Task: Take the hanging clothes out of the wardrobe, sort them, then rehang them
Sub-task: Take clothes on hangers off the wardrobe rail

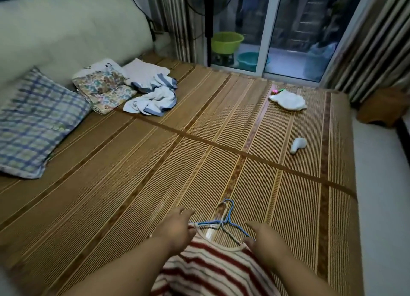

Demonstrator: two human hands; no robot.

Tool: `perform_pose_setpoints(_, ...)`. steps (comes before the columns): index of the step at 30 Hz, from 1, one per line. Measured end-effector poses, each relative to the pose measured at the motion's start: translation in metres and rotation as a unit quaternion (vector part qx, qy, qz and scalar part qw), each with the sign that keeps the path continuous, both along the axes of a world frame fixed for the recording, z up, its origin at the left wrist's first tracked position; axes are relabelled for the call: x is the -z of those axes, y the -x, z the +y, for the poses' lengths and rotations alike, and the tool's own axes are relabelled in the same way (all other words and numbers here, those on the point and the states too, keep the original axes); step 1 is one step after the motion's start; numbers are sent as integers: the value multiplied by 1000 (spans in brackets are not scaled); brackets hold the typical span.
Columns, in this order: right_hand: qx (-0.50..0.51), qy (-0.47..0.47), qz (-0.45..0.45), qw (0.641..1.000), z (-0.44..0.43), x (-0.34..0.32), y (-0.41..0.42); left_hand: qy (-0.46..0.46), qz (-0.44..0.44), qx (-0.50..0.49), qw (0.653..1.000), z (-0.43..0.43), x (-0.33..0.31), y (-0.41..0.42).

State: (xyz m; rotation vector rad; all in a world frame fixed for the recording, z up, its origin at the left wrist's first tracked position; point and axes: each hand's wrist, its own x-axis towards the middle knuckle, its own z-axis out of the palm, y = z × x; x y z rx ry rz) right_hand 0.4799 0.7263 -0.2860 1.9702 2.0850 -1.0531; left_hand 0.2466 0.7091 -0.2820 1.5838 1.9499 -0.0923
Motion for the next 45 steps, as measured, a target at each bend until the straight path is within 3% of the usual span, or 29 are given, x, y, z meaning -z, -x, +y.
perform_pose_setpoints(5,-79,-94,18,992,3,-67,34,-64,-15,-26,998,-13,-71,13)
perform_pose_setpoints(10,-215,-203,42,954,-5,-162,84,-161,1,-42,986,-54,-170,39)
perform_pose_setpoints(16,-323,-318,120,883,-58,-283,170,-290,85,-92,949,-141,-290,85)
perform_pose_setpoints(22,-414,-400,242,781,-166,-365,266,-380,267,-140,875,-287,-366,145)
perform_pose_setpoints(33,-589,-385,385,596,-423,-448,407,-321,442,-333,768,-578,-444,189)
perform_pose_setpoints(45,-668,-297,531,428,-606,-500,480,-221,593,-489,600,-740,-515,173)
